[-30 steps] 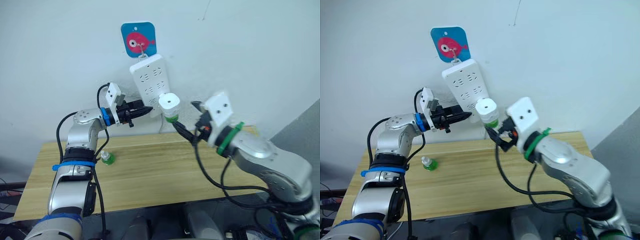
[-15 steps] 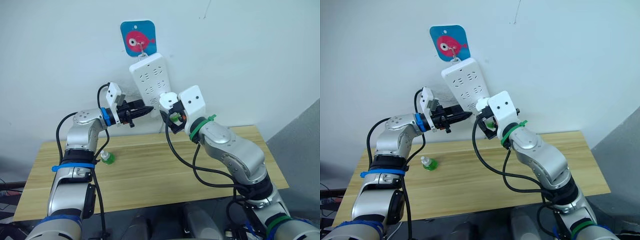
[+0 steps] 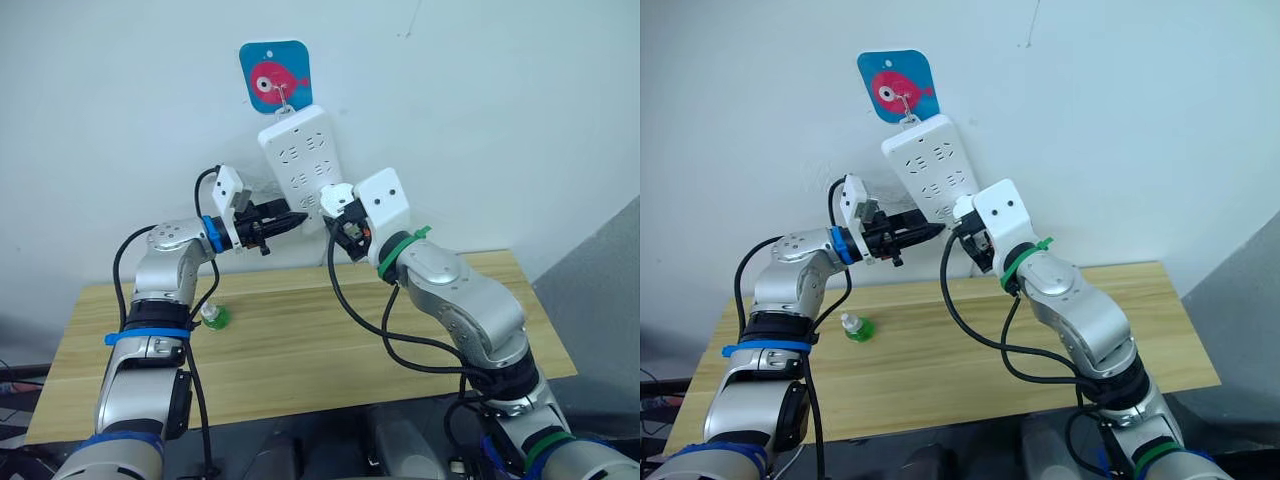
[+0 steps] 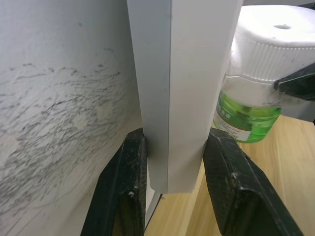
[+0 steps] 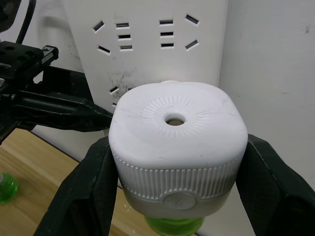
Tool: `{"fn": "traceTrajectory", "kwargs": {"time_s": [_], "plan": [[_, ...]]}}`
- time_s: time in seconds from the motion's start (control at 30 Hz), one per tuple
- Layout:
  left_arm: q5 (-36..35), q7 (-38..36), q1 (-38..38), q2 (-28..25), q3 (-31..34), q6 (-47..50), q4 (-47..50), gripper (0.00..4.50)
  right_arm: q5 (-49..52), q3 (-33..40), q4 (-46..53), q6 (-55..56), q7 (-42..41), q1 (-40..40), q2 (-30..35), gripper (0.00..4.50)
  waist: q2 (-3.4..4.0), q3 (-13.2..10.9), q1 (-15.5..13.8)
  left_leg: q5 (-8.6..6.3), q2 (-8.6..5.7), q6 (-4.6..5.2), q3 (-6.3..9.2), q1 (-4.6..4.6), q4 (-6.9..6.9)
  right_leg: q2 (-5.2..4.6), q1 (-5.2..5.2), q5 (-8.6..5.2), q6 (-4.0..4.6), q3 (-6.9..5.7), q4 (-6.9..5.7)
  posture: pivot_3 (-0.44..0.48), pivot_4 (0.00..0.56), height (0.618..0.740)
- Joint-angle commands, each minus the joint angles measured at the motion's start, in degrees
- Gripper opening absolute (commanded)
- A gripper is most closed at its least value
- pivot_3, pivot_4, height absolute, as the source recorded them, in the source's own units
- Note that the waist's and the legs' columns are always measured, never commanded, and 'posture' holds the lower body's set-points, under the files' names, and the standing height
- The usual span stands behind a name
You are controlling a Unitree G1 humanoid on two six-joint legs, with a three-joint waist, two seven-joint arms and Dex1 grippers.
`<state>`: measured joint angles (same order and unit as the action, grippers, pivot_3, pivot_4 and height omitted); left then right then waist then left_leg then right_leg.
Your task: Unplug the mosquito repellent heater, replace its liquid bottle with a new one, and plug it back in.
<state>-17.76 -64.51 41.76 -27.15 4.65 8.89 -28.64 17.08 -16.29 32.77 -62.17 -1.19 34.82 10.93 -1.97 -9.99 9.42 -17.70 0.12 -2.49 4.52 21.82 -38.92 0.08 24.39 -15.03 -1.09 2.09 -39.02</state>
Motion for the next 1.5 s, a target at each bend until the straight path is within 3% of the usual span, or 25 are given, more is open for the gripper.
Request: {"fn": "traceTrajectory", "kwargs": {"time_s": [0.03, 0.4, 0.6, 0.77, 0.93, 1.1, 1.3, 1.5], "plan": [[1.4, 3.4, 0.6, -1.1, 0.9, -1.7, -1.6, 1.27, 2.3, 2.6, 10.4, -6.1, -1.2, -1.6, 0.3, 2.92, 0.02, 0.0, 0.1, 0.0, -0.07, 0.0, -0.01, 0.0, 0.0, -0.07, 0.0, 0.0, 0.0, 0.02, 0.0, -0.245, 0.16, 0.74], [-0.7, 4.6, -3.3, -2.6, 3.2, -3.7, 1.0, 1.27, 2.5, 10.7, 15.3, -13.3, -2.1, -2.0, -0.4, 2.92, 0.06, 0.0, 1.1, 0.36, -0.35, 0.33, -0.23, -0.5, -0.05, -0.2, -0.36, 0.31, -0.31, 0.32, -0.07, -0.252, 0.158, 0.74], [1.0, 10.3, -13.7, -7.0, 7.5, -9.9, 7.2, 3.12, 2.2, 14.7, 15.3, -11.8, -1.9, -3.0, -2.8, 2.92, 0.14, 0.1, 2.8, 0.36, -0.29, 0.32, -0.23, -0.46, 0.06, -0.24, -0.18, 0.34, -0.3, 0.36, -0.2, -0.236, 0.146, 0.74], [-0.7, 12.1, -27.0, -8.6, 11.5, -11.7, 19.5, 4.5, 2.5, 16.9, 15.9, -10.6, -1.6, -4.2, -5.4, 2.92, 0.22, 0.1, 2.9, 0.35, -0.27, 0.31, -0.17, 0.02, 0.14, -0.33, 0.23, 0.34, -0.29, 0.28, -0.09, -0.214, 0.143, 0.74], [-9.0, 11.4, -37.6, -5.8, 7.1, -4.4, 41.8, 4.5, 5.8, 22.1, 14.7, -7.8, -2.4, -5.1, -12.4, 2.92, 0.24, 0.1, 1.2, 0.34, -0.45, 0.31, -0.26, 0.12, 0.12, -0.59, 0.27, 0.35, -0.32, 0.3, -0.05, -0.184, 0.136, 0.74], [-12.9, 15.0, -36.8, -2.2, -0.5, 4.3, 51.4, 4.5, 11.7, 27.1, 14.7, -9.2, -2.6, -5.4, -20.0, 2.92, 0.33, 0.2, 0.0, 0.35, -0.52, 0.31, -0.24, 0.03, 0.08, -0.6, 0.15, 0.42, -0.4, 0.26, -0.07, -0.189, 0.131, 0.74], [-11.2, 21.5, -26.9, 6.1, -5.4, 6.2, 48.6, 4.5, 20.3, 32.6, 15.0, -11.2, 1.0, -5.8, -27.1, 2.92, 0.53, 0.3, 0.0, 0.37, -0.54, 0.34, -0.28, -0.3, -0.03, -0.48, -0.25, 0.48, -0.48, 0.32, -0.04, -0.209, 0.126, 0.74], [-10.4, 21.2, -21.1, 9.6, -6.6, 4.8, 43.7, 4.5, 28.1, 34.3, 14.3, -10.9, 6.8, -6.1, -26.7, 2.92, 0.82, 0.5, 1.4, 0.37, -0.48, 0.36, -0.26, -0.33, 0.0, -0.31, -0.28, 0.48, -0.48, 0.37, -0.05, -0.226, 0.123, 0.74]]}}
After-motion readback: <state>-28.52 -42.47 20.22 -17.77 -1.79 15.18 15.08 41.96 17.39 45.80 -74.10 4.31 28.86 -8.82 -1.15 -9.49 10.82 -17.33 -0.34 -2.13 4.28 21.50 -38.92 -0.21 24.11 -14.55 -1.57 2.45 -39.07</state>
